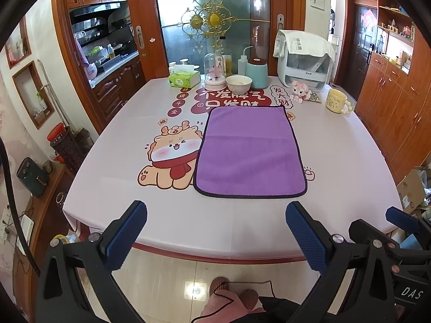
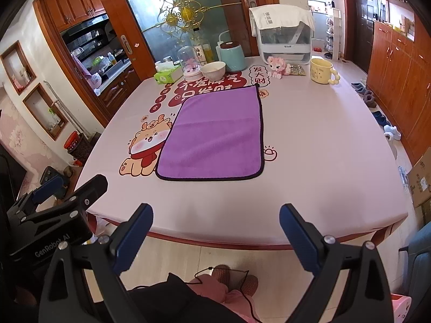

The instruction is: Fold towel

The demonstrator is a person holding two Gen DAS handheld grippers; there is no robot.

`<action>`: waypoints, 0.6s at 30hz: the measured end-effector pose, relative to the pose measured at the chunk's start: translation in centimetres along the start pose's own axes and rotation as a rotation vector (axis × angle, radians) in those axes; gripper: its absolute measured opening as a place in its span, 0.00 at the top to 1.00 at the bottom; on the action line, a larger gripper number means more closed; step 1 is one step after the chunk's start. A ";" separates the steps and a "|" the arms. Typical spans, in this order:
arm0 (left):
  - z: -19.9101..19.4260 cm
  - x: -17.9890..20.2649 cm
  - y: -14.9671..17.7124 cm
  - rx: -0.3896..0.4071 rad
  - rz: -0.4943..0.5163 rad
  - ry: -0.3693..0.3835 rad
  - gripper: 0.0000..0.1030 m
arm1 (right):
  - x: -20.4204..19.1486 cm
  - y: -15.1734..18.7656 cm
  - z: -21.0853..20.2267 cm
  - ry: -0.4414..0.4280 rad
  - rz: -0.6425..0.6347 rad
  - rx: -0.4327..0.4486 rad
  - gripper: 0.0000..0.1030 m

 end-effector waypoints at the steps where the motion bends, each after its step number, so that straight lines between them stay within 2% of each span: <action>1: 0.0 -0.1 0.0 -0.002 -0.003 0.004 0.01 | 0.0 0.0 0.1 -0.001 0.002 -0.001 0.07; 10: 2.4 -1.2 -0.6 -0.056 -0.032 0.022 0.01 | 0.2 -0.3 1.4 -0.007 0.030 -0.033 0.11; 18: 7.5 -2.9 -2.0 -0.153 -0.073 0.061 0.01 | 1.1 -1.5 4.5 0.004 0.113 -0.088 0.17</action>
Point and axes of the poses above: each gripper's, at about its wrist camera, not at the fingertips, and z roughly the way its jaws point, x to its right, y to its underside, the point moved 5 cm from there along z, roughly the way its jaws point, and after that the axes turned 1 degree about -x, right-handed, at the moved point
